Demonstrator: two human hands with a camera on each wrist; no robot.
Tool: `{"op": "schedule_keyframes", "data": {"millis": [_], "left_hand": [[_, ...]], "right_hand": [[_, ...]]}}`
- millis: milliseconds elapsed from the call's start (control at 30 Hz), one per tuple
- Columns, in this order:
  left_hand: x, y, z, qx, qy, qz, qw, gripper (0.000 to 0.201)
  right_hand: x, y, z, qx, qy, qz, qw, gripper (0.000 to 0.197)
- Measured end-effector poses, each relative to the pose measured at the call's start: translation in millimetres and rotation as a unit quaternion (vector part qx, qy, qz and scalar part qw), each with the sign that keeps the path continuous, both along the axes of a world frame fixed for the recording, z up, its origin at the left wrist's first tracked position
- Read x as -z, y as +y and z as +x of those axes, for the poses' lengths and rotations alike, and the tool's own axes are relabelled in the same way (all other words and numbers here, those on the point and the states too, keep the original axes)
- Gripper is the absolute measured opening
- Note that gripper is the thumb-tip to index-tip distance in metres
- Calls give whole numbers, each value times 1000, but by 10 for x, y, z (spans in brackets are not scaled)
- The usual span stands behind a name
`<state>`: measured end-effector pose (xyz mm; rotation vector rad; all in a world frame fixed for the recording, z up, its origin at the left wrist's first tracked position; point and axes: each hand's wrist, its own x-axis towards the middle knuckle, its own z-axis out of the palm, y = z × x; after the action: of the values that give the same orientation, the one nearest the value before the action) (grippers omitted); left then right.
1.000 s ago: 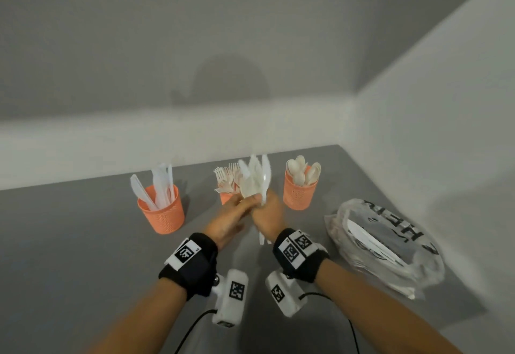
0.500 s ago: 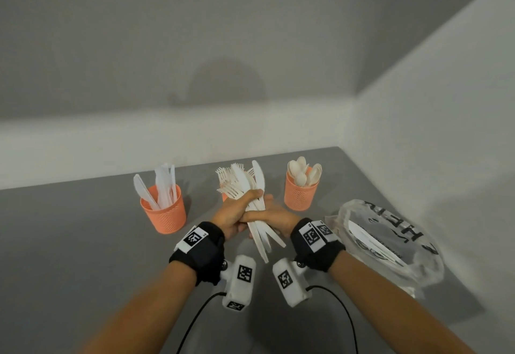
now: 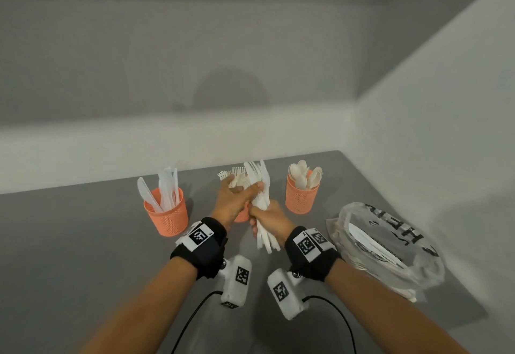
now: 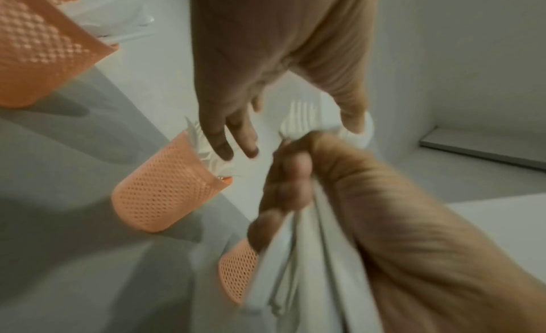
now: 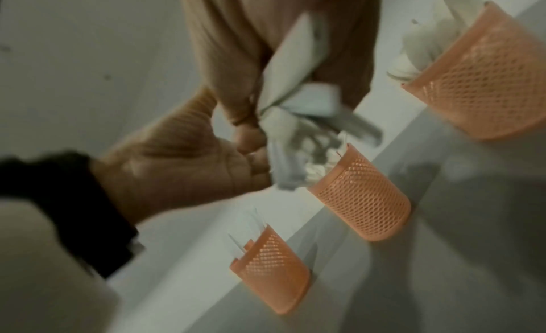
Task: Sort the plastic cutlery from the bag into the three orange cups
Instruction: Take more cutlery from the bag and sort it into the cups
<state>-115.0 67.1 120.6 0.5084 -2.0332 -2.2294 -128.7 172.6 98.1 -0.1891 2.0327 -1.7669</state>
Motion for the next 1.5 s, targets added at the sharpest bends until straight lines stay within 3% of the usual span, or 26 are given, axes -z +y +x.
{"op": "schedule_keyframes", "data": {"millis": [100, 200, 433, 500, 533, 600, 733, 800, 900, 1000, 1100, 1267, 1500], "left_hand": [[-69, 26, -7, -108, 76, -97, 987, 51], [-120, 136, 41, -75, 113, -180, 974, 26], [-48, 378, 19, -41, 82, -323, 942, 15], [-94, 377, 7, -35, 77, -359, 930, 16], [-132, 375, 0, -38, 80, -363, 927, 20], [-253, 343, -36, -61, 97, -334, 935, 20], [-619, 158, -105, -123, 175, -128, 968, 14], [-709, 35, -128, -139, 194, -94, 967, 6], [-599, -18, -172, -131, 152, -131, 971, 7], [-315, 74, -151, -60, 72, -191, 977, 13], [-59, 206, -108, -27, 26, -182, 983, 25], [89, 324, -108, -22, 46, -252, 966, 26], [-70, 245, -229, -12, 61, -269, 961, 29]], "right_hand": [[49, 70, -36, 63, 56, 37, 996, 22], [103, 124, -57, 84, 94, 97, 987, 9], [159, 105, 1, 90, 133, 204, 966, 19], [152, 123, 5, 84, 125, 209, 966, 10], [143, 132, 20, 76, 116, 192, 972, 3], [159, 155, 42, 59, 97, 131, 985, 17], [221, 223, 42, 45, 53, -3, 998, 21], [197, 236, 12, 56, 2, -47, 997, 23], [140, 235, -39, 52, -39, -89, 994, 21], [123, 193, -60, 50, -40, -100, 993, 19], [93, 140, -35, 47, -19, -79, 996, 19], [61, 108, -12, 45, 22, 2, 999, 26], [137, 139, -34, 35, -26, -76, 996, 23]]}}
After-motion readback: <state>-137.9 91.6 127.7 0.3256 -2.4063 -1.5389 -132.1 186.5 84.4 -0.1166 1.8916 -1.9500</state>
